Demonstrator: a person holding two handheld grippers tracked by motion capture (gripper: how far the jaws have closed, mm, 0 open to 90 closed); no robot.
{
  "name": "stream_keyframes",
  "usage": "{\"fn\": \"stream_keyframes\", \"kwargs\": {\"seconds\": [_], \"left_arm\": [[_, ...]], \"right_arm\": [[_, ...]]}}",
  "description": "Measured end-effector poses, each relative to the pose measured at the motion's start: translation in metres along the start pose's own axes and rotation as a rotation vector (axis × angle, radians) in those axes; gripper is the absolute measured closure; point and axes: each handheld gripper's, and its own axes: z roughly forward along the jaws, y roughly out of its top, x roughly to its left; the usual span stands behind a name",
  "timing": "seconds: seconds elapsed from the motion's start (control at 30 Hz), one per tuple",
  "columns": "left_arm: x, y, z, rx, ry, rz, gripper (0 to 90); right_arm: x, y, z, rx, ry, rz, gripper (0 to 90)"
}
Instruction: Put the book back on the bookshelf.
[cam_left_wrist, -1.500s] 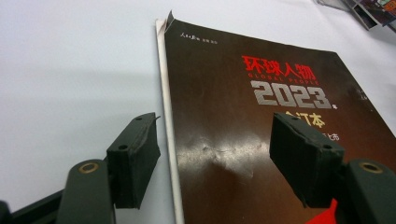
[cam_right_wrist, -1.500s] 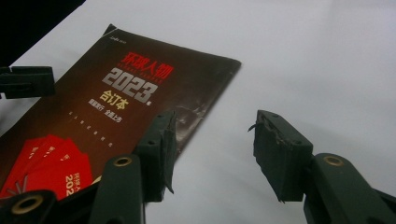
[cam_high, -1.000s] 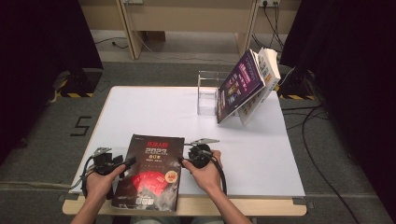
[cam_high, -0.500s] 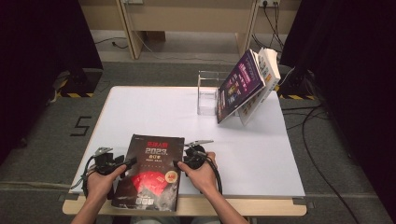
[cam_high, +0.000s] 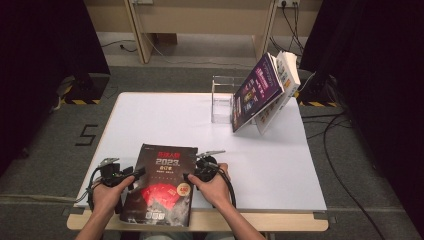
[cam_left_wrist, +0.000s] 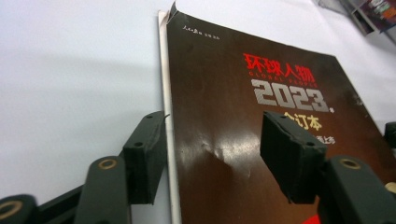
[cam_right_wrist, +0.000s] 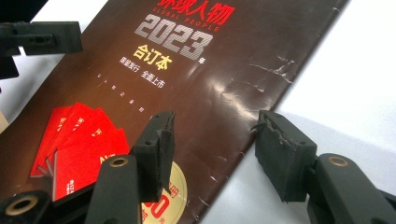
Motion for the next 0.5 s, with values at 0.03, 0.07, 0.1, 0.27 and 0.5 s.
{"fn": "stream_keyframes", "kwargs": {"seconds": [0.03,0.07,0.1,0.27,0.5], "left_arm": [[0.0005,0.0002,0.0,0.0,-0.005,-0.013,41.8],[0.0006,0.0003,0.0,-0.001,-0.007,-0.02,41.9],[0.0009,0.0003,0.0,-0.003,-0.009,-0.029,42.2],[0.0024,0.001,-0.0023,-0.015,-0.023,-0.08,45.7],[0.0015,0.0024,-0.0066,-0.033,-0.048,-0.128,50.0]], "right_arm": [[0.0004,0.0002,0.0003,0.0,-0.004,-0.008,47.2],[0.0009,0.0002,0.0004,0.001,-0.004,-0.009,47.0],[0.0011,0.0002,0.0005,0.0,-0.005,-0.008,46.9],[0.0017,-0.0001,0.0004,0.0,-0.01,-0.009,46.5],[0.0007,0.0004,0.0004,0.002,-0.001,-0.004,46.1]]}}
